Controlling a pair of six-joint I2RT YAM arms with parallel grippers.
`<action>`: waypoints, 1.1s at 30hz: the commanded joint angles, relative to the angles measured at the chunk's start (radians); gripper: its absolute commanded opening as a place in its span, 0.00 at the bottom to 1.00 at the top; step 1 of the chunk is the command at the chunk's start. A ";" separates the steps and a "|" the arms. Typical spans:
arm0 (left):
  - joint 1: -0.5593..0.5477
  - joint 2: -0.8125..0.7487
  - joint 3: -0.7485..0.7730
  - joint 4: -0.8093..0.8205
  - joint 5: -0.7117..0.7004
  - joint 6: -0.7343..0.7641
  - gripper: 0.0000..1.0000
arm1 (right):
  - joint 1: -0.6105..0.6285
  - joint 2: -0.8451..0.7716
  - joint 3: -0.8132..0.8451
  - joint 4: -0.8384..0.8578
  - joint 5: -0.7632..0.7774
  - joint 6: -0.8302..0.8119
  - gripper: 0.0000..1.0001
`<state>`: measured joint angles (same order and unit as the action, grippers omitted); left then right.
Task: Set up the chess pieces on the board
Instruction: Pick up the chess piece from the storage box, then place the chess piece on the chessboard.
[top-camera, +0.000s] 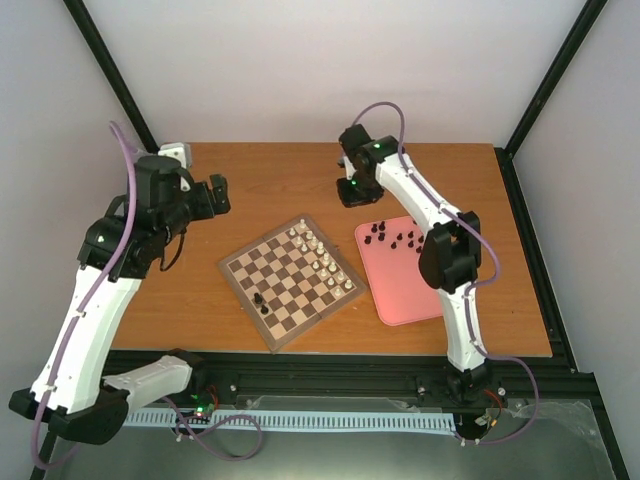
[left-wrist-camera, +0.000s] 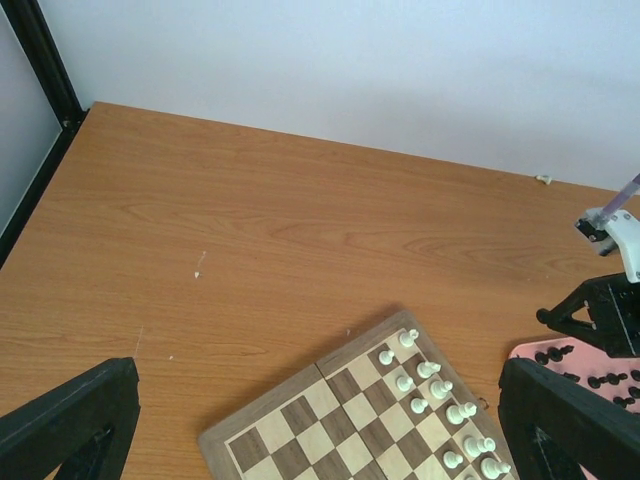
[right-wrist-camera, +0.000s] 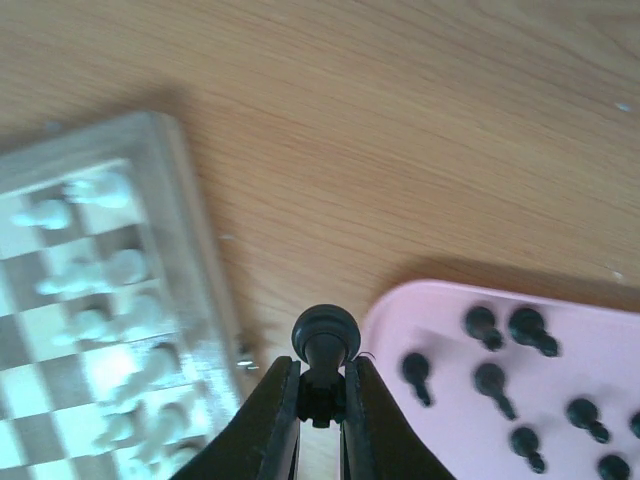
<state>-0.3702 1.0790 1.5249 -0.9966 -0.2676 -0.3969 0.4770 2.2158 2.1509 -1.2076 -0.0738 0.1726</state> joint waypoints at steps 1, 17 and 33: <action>0.004 -0.029 0.047 -0.027 -0.018 -0.001 1.00 | 0.102 0.004 0.117 -0.059 -0.050 0.045 0.07; 0.004 -0.156 0.022 -0.061 0.102 -0.037 1.00 | 0.468 0.155 0.261 0.095 -0.221 0.185 0.07; 0.004 -0.249 -0.012 -0.109 0.174 -0.067 1.00 | 0.538 0.309 0.324 0.254 -0.147 0.235 0.07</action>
<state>-0.3702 0.8341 1.5116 -1.0767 -0.1226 -0.4503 1.0100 2.4889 2.4451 -1.0008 -0.2462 0.3870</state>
